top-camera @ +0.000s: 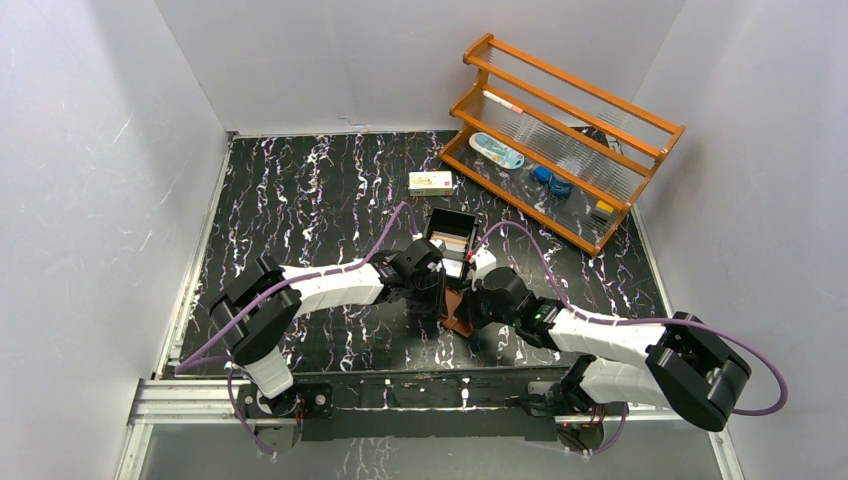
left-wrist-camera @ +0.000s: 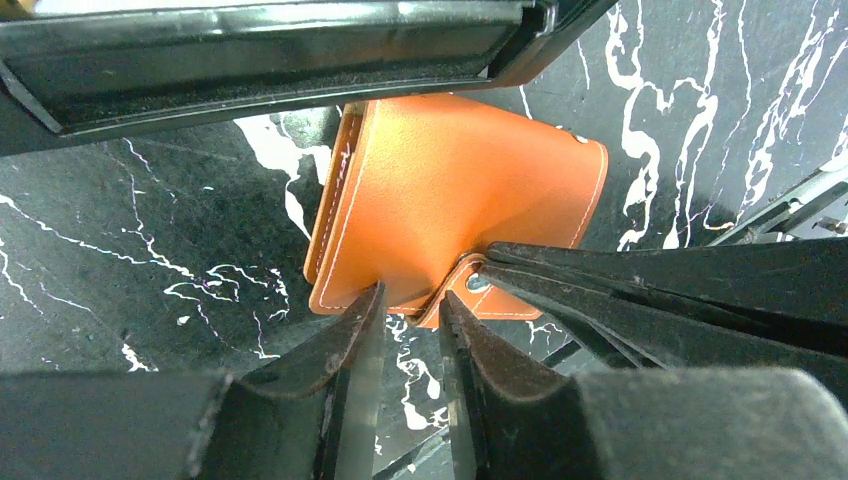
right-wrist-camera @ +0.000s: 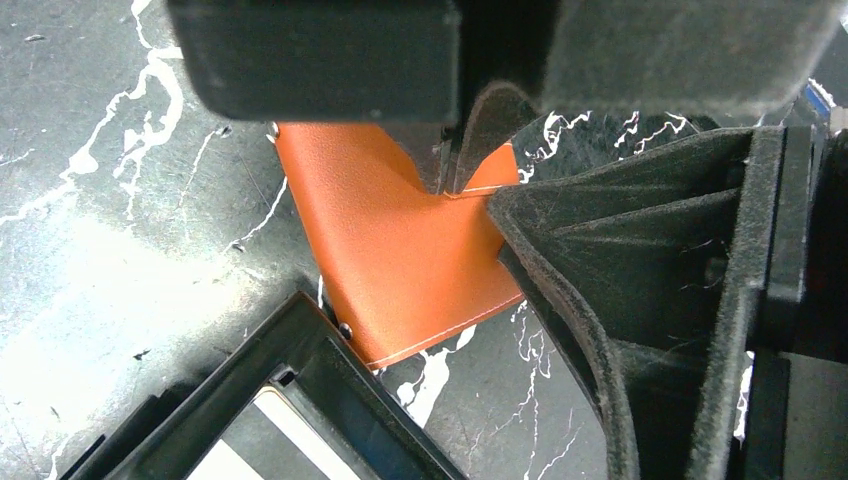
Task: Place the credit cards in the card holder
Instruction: Close the card holder at the center of the board.
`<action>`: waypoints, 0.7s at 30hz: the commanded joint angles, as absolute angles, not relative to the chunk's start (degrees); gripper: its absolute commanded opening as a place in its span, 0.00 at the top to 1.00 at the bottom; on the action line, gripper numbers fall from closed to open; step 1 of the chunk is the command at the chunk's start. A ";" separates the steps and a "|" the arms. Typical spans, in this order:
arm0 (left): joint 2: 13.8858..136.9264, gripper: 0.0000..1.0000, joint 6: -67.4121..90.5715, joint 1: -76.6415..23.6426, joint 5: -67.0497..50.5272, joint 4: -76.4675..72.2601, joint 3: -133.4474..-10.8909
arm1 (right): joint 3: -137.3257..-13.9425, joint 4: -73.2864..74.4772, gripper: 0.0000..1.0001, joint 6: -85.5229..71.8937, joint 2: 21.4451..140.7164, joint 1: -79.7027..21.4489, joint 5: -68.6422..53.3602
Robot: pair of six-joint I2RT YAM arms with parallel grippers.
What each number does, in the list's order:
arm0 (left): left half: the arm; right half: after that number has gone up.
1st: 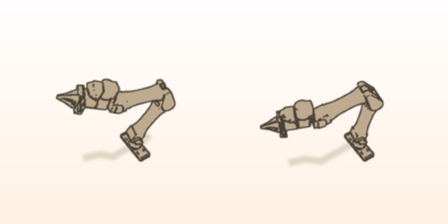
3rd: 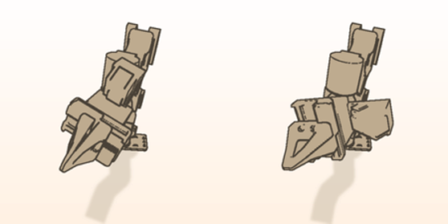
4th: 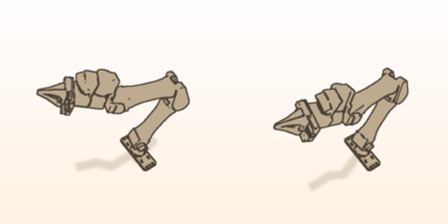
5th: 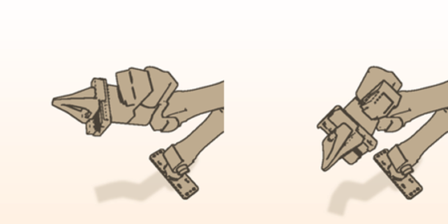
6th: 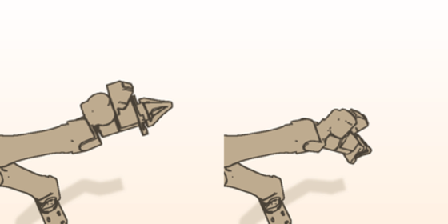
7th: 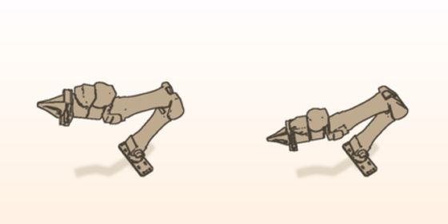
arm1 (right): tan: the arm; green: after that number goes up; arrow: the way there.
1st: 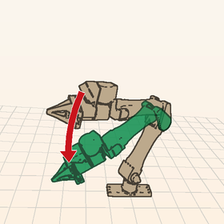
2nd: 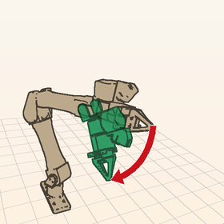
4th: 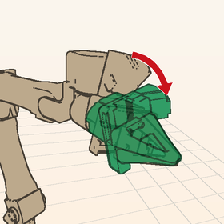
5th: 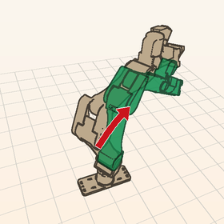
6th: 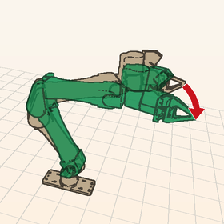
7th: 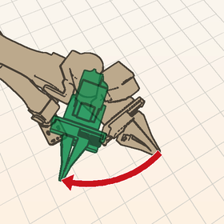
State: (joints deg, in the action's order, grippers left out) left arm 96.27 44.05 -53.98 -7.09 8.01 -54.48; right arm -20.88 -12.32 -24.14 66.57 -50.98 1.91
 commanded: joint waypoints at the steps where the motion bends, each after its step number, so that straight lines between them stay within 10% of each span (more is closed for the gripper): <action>1: 95.56 0.74 44.35 -54.18 -5.63 9.67 -56.01 | -21.51 -13.84 1.00 -22.23 64.58 -50.58 1.82; 21: 99.18 0.77 42.65 -54.19 -4.13 13.18 -57.43 | -21.95 -17.64 1.00 -17.75 66.44 -49.91 0.25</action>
